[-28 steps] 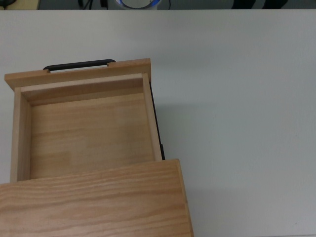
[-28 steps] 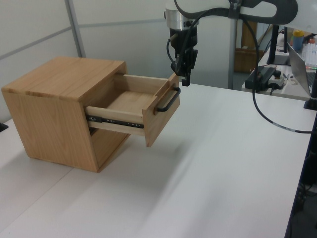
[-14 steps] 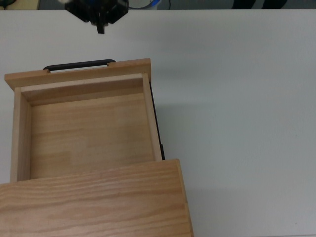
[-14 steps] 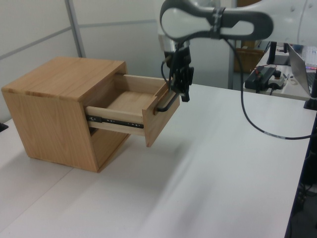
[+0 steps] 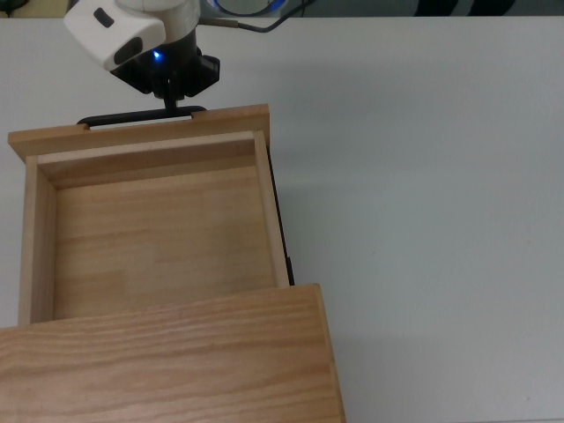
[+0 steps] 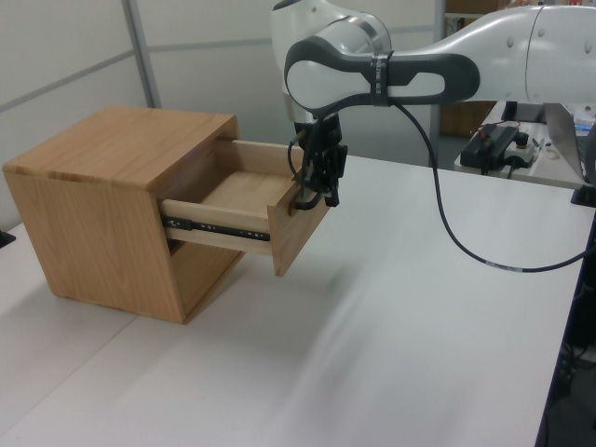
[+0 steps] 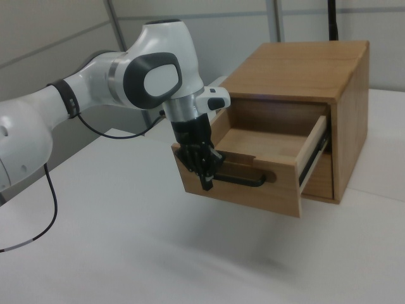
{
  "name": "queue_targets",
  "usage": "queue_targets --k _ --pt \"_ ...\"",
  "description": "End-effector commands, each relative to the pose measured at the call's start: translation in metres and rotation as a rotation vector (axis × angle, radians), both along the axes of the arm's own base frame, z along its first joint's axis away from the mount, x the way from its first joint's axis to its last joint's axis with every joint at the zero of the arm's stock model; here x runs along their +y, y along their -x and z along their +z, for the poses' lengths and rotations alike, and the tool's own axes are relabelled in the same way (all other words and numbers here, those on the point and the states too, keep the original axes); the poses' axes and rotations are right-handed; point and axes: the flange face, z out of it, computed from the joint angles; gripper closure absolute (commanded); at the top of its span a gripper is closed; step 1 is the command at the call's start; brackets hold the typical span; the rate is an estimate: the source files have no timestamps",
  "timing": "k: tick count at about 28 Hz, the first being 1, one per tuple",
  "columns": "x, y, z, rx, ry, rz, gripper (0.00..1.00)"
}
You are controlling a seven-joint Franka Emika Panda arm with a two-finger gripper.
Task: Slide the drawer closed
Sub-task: 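Push the drawer front with the gripper into the wooden cabinet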
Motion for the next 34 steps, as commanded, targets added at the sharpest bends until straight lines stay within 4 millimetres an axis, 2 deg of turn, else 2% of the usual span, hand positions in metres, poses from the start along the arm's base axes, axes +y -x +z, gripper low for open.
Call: queue_targets --k 1,8,16,22,28,34 --pt "-0.001 -0.014 -0.006 -0.073 0.017 -0.033 1.0" --pt "0.002 -0.034 -0.004 -0.252 0.005 -0.021 1.0" --pt "0.009 -0.071 -0.021 -0.471 -0.021 0.003 1.0" --pt "0.02 -0.102 -0.035 -0.737 -0.077 0.015 1.0" --pt "0.026 -0.114 -0.044 -0.925 -0.09 0.033 1.0" --pt "0.029 -0.115 -0.045 -0.956 -0.094 0.038 1.0"
